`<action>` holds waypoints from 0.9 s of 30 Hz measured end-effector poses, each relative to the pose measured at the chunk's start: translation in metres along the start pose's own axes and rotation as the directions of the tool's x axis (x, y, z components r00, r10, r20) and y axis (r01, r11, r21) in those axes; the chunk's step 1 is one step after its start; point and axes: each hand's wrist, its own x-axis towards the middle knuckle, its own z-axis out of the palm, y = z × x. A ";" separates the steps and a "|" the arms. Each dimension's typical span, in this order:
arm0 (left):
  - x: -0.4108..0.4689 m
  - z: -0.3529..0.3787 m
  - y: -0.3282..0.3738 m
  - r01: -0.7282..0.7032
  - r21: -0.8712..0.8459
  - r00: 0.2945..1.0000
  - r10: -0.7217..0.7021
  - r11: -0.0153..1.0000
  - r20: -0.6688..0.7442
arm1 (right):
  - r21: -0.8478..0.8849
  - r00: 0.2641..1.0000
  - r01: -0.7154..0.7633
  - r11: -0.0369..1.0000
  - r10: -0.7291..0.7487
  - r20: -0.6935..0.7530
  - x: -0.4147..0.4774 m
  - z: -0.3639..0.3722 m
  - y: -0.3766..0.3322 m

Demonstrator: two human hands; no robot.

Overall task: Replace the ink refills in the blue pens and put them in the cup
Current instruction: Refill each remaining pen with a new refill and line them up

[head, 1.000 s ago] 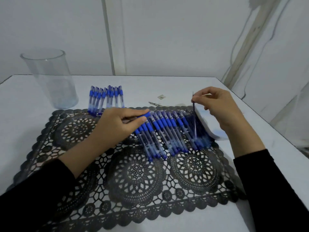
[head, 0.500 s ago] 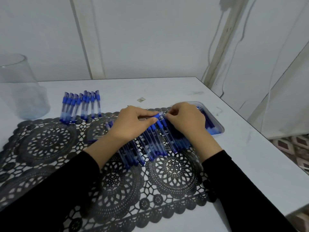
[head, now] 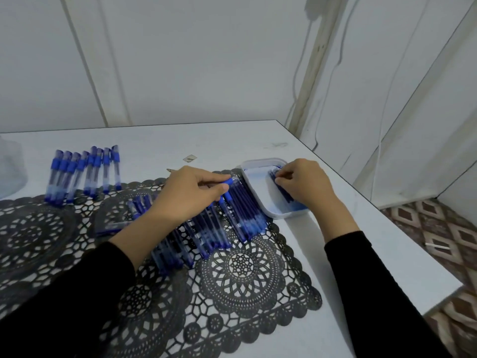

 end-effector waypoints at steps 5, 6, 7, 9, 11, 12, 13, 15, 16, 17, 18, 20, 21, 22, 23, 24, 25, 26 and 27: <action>-0.001 0.001 0.000 0.003 -0.021 1.000 -0.003 1.000 0.007 | -0.070 0.999 0.041 0.997 -0.040 0.013 0.000 0.006 0.000; -0.001 0.001 0.000 0.004 -0.027 1.000 -0.003 1.000 0.005 | -0.064 0.999 0.046 0.997 -0.045 0.014 0.001 0.007 0.000; -0.001 0.000 0.000 0.003 -0.033 1.000 -0.003 0.999 0.003 | -0.059 0.998 0.054 0.997 -0.053 0.015 0.001 0.008 0.000; -0.001 -0.001 0.000 0.003 -0.043 1.000 -0.003 0.999 0.000 | -0.057 0.997 0.081 0.995 -0.080 0.013 0.001 0.009 -0.001; -0.001 -0.001 0.000 0.002 -0.039 1.000 -0.002 0.999 0.001 | -0.058 0.994 0.106 0.993 -0.105 0.011 0.000 0.011 -0.003; -0.001 -0.002 0.000 0.002 -0.039 1.000 -0.002 0.999 0.002 | -0.055 0.994 0.113 0.992 -0.113 0.014 0.000 0.011 -0.004; -0.001 -0.002 -0.001 0.002 -0.044 1.000 -0.002 0.999 0.003 | -0.051 0.993 0.117 0.992 -0.116 0.018 0.000 0.012 -0.005; -0.001 -0.003 -0.001 0.004 -0.056 1.000 -0.003 0.998 0.004 | -0.047 0.993 0.119 0.992 -0.117 0.026 -0.001 0.012 -0.007; -0.001 -0.003 -0.001 0.005 -0.060 1.000 -0.005 0.998 0.004 | -0.049 0.992 0.121 0.991 -0.120 0.030 -0.002 0.012 -0.008; -0.001 -0.003 -0.001 0.006 -0.061 1.000 -0.006 0.998 0.004 | -0.052 0.992 0.125 0.991 -0.123 0.035 -0.002 0.012 -0.009; -0.001 -0.003 -0.001 0.007 -0.061 1.000 -0.007 0.998 0.004 | -0.052 0.991 0.129 0.990 -0.127 0.039 -0.002 0.012 -0.010; -0.001 -0.003 -0.002 0.010 -0.057 1.000 -0.010 0.998 0.006 | -0.048 0.991 0.127 0.991 -0.125 0.036 -0.002 0.013 -0.010; -0.001 -0.003 -0.002 0.011 -0.052 1.000 -0.010 0.999 0.006 | -0.048 0.993 0.118 0.992 -0.117 0.028 -0.002 0.013 -0.009; -0.001 -0.003 -0.003 0.011 -0.047 1.000 -0.011 0.999 0.005 | -0.048 0.994 0.107 0.993 -0.106 0.020 -0.003 0.012 -0.008; -0.001 -0.003 -0.003 0.010 -0.043 1.000 -0.010 0.999 0.005 | -0.045 0.995 0.095 0.994 -0.094 0.014 -0.003 0.012 -0.007; -0.001 -0.004 -0.004 0.009 -0.042 1.000 -0.009 0.999 0.005 | -0.041 0.996 0.089 0.995 -0.089 0.011 -0.003 0.011 -0.006; -0.001 -0.004 -0.004 0.007 -0.043 1.000 -0.007 0.999 0.004 | -0.037 0.996 0.089 0.995 -0.089 0.010 -0.002 0.011 -0.005; -0.001 -0.004 -0.004 0.005 -0.045 1.000 -0.005 0.999 0.004 | -0.038 0.995 0.097 0.995 -0.097 0.011 -0.002 0.011 -0.005; 0.000 -0.004 -0.004 0.004 -0.045 1.000 -0.004 0.999 0.003 | -0.044 0.994 0.111 0.993 -0.111 0.015 -0.002 0.011 -0.005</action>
